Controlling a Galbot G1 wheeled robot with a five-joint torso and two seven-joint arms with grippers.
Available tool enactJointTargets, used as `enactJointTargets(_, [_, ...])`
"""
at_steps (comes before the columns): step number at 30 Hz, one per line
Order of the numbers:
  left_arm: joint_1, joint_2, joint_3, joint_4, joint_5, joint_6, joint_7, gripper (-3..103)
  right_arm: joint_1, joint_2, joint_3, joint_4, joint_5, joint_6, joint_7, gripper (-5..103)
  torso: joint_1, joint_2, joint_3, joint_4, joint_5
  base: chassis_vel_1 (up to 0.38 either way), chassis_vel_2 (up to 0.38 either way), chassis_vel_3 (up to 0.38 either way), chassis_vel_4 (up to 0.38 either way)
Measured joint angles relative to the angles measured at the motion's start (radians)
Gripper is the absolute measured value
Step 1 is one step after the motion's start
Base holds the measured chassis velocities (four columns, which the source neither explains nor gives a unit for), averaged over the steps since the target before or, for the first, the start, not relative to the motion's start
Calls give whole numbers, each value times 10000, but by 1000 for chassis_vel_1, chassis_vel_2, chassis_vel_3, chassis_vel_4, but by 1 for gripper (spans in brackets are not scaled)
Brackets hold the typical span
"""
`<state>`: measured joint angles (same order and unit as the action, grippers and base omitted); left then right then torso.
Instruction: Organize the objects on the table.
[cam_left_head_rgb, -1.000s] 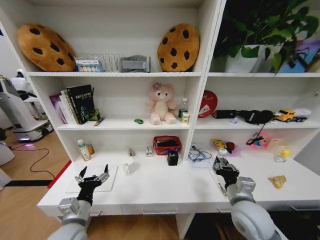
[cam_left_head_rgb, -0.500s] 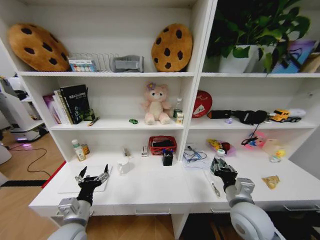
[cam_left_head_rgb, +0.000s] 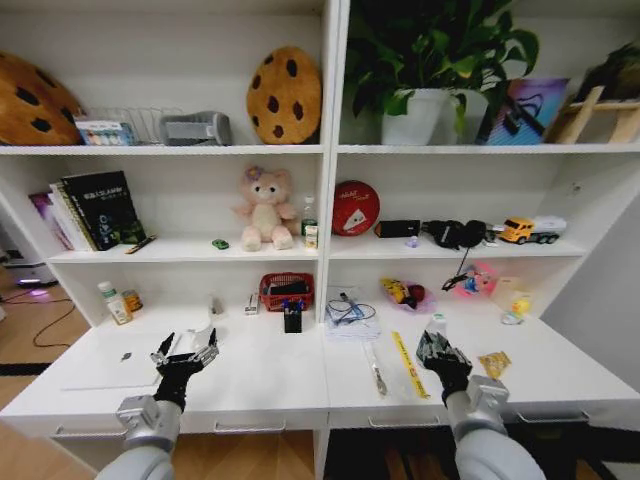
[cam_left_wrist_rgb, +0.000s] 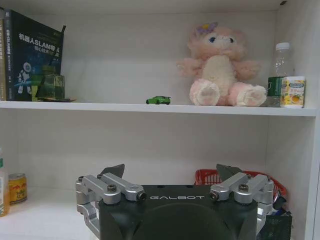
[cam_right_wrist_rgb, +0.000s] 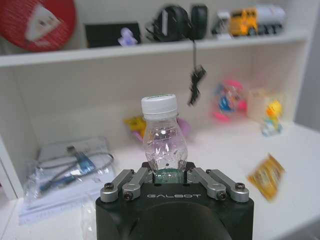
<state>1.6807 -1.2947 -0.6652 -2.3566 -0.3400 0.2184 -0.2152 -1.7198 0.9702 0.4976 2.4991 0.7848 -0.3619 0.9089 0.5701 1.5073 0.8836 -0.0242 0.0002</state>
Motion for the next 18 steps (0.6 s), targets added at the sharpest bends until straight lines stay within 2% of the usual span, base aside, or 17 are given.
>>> enactJointTargets(1, [0, 0, 0, 0, 0, 0, 0, 100, 0, 0, 0, 0, 0, 0, 0, 25, 0, 0, 0, 0, 0, 0, 0, 0, 0])
enactJointTargets(2, [-1, 0, 0, 0, 0, 0, 0, 100, -34, -20, 31, 19, 458, -6, 330, 25, 0, 0, 0, 5, 3, 0, 0, 0, 0])
enactJointTargets(4, [-1, 2, -5, 0, 0, 0, -1, 100, 44, -42, 126, 64, 1684, -1, 1190, 25, -1, 1, -1, 10, -11, 0, 0, 0, 0])
enactJointTargets(6, [0, 2, -8, 0, 0, 0, -3, 100, 160, 5, 136, 66, 3021, 119, 2134, 25, 0, 0, 0, 16, -3, 41, 101, -46, -52])
enactJointTargets(8, [0, 2, -8, 0, 0, 0, -3, 100, 153, 58, 134, 65, 3372, 153, 2356, 25, 0, 0, 0, 15, -2, 56, 95, -66, -48])
enactJointTargets(12, [0, 2, -8, 0, 0, 0, -8, 100, 61, 594, 52, 57, 5936, 825, 4346, 25, 0, 0, 0, 10, 0, 22, 25, -7, -22])
enactJointTargets(14, [-1, 3, -8, 1, 0, 0, -8, 100, 62, 648, 48, 55, 6083, 932, 4493, 25, 0, 0, 0, 10, 0, 0, 0, 0, 0])
enactJointTargets(16, [0, 1, -6, 0, 0, 0, -7, 100, 30, 1122, 43, 46, 6546, 1609, 5095, 25, 0, 1, 0, 9, -2, 0, 0, 0, 0])
enactJointTargets(18, [0, 1, -5, 0, 0, 0, -7, 100, 9, 1307, 42, 42, 6613, 1793, 5212, 25, 0, 0, 0, 9, 0, 0, 0, 0, 0])
